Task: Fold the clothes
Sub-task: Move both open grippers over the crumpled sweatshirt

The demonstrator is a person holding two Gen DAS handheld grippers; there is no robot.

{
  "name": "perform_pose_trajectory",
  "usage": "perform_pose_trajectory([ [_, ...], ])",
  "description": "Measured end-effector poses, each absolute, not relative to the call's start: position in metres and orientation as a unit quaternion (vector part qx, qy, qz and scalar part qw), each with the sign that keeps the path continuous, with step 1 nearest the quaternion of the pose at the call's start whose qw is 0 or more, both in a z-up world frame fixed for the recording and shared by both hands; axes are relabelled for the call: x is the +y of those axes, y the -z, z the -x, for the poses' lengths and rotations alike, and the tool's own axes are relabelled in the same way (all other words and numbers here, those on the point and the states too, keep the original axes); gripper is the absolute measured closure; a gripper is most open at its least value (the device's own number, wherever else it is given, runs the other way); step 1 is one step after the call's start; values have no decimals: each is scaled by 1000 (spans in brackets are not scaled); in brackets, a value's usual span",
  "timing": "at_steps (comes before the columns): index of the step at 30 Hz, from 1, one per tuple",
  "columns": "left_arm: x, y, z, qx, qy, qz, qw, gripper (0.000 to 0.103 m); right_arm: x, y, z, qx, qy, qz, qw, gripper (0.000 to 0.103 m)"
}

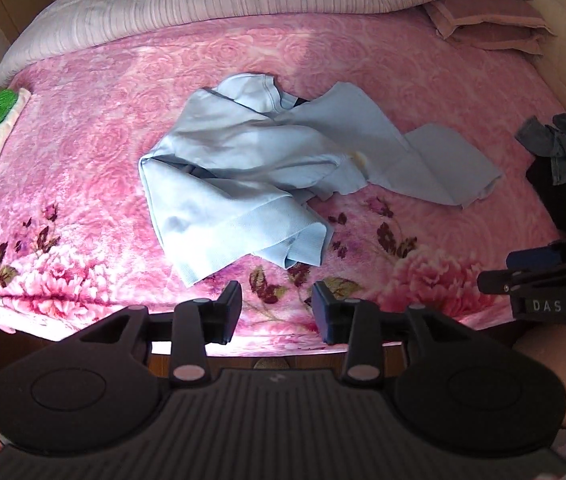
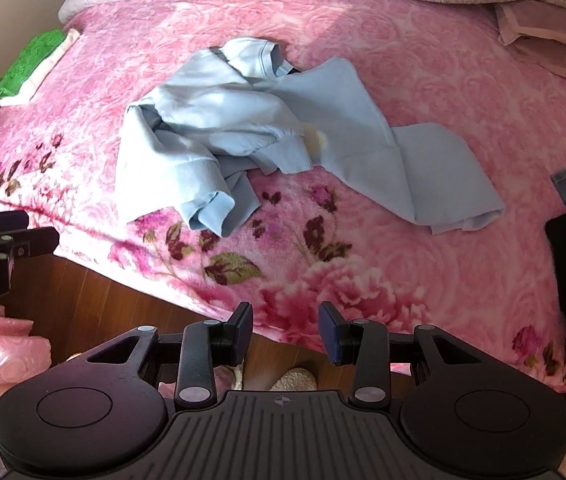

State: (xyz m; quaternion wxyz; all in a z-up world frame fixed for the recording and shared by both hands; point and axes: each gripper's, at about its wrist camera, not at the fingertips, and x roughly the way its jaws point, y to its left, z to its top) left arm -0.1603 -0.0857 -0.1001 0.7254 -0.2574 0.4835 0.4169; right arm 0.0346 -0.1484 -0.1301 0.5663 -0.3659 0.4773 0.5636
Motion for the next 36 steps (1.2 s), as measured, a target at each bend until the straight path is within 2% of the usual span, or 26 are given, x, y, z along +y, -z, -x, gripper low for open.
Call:
perform_pose_trajectory([
  [12,-10,95,196,466,-381,240,762,66,-115,116,-41,490,-505,297,645,63],
  [20,26,119,216,473,-353,248,768,65,-112,132,-43,517,-461,249,677,63],
  [29,44,151,194,492,-335,231,770,62,-114,158,-60,550,-419,249,678,63],
  [33,47,166,172,509,-319,197,775,52,-103,171,-76,558,-410,254,675,63],
  [36,47,181,148,526,-298,160,780,49,-87,184,-91,563,-407,260,670,63],
])
